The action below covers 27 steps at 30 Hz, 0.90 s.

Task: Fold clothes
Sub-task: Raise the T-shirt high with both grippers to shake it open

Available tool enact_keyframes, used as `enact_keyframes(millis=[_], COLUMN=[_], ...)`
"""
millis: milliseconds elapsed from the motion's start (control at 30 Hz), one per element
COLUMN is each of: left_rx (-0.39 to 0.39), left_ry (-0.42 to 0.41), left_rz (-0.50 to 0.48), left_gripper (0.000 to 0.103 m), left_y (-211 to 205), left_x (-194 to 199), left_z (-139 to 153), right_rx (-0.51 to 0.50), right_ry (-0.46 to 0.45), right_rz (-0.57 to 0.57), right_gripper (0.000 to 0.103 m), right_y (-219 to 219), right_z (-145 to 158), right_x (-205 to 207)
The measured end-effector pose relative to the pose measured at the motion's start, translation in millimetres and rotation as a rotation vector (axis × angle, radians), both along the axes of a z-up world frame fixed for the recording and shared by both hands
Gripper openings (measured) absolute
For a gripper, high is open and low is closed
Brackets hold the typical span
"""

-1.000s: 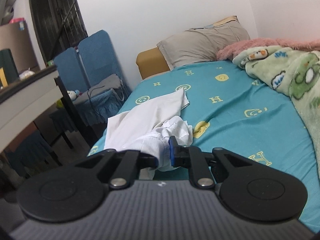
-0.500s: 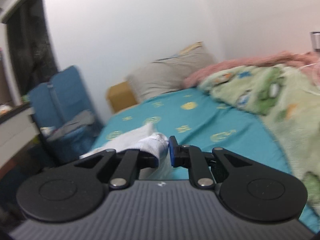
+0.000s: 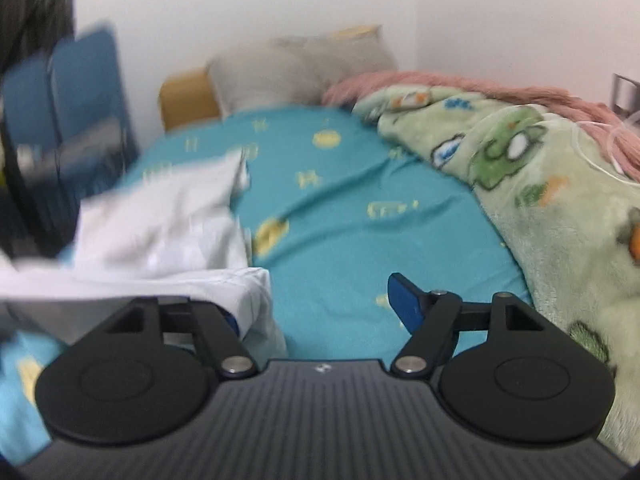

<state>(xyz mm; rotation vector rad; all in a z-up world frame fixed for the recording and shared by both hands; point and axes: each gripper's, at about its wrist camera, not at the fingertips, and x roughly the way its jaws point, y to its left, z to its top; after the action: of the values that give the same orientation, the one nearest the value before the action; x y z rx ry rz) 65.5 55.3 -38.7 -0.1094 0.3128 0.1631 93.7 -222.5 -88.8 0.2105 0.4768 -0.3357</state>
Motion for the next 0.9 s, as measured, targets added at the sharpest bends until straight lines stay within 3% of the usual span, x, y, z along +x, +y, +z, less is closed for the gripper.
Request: enact_keyframes(millis=[133,200,500,700,900], left_rx=[-0.002,0.076,0.131,0.121,0.113], left_ry=[-0.116,-0.2,-0.452,-0.549,-0.614], left_rz=[-0.005,0.013,-0.021,-0.074,-0.126], left_gripper=[0.078,0.078,0.083,0.083,0.083], left_y=[3.7,-5.3,-11.2,-6.2,-6.4], left_x=[2.9,7.2,2.7,-63.5,-158.1], left_z=[39.6,73.4,278.3,386.4,445.9], right_rx=[0.011,-0.03,-0.139,-0.195,-0.241], right_ry=[-0.186,-0.263,-0.54,-0.652,-0.718], right_rz=[-0.003,0.006,0.048,0.061,0.047], right_gripper=[0.072,0.072,0.072,0.072,0.072], right_y=[-5.5,-2.8,2.4,13.8,21.7], right_z=[65.6,108.7,307.1,406.4,450.8], right_x=[-18.0,-22.8,-58.7,-127.4,-206.5])
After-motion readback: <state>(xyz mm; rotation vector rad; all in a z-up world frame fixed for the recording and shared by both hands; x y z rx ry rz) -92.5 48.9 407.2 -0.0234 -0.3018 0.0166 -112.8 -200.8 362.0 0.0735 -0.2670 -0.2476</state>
